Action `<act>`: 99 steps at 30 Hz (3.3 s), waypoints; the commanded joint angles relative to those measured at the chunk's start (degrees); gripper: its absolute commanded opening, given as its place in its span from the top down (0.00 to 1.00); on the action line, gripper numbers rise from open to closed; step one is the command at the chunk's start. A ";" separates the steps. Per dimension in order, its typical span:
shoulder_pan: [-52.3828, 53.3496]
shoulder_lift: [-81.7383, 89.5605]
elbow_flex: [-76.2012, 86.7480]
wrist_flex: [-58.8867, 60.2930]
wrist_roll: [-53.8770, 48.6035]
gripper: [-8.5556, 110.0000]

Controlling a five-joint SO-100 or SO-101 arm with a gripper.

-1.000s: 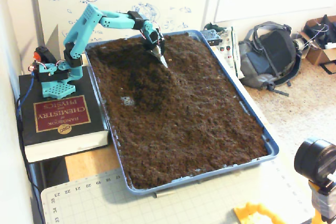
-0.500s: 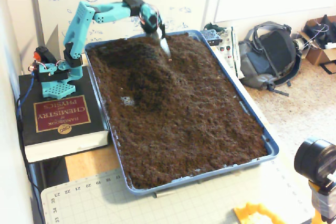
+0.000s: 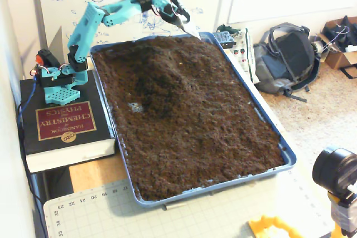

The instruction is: Build a berm.

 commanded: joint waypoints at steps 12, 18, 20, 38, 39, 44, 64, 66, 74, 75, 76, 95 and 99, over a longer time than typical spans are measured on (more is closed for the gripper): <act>6.42 -5.10 -5.71 -4.48 -16.79 0.93; 9.23 -7.38 -5.98 -4.39 -27.77 0.93; 10.81 -8.00 -6.15 -4.48 -29.71 0.93; 18.90 -19.25 -6.24 -5.36 -27.77 0.93; 18.81 -19.60 -6.24 -5.36 -27.25 0.93; 18.37 -20.57 -6.24 -5.36 -24.52 0.93; 18.90 -26.46 -5.01 -4.04 -23.91 0.93; 19.07 -27.07 -5.01 -2.55 -23.91 0.93; 19.25 -27.25 -5.19 5.19 -23.91 0.93; 19.25 -27.25 -5.19 5.71 -23.91 0.93; 19.25 -27.25 -5.19 6.33 -23.91 0.93; 19.25 -22.94 -5.27 16.00 -23.73 0.93; 19.25 -21.27 -5.19 18.11 -23.73 0.93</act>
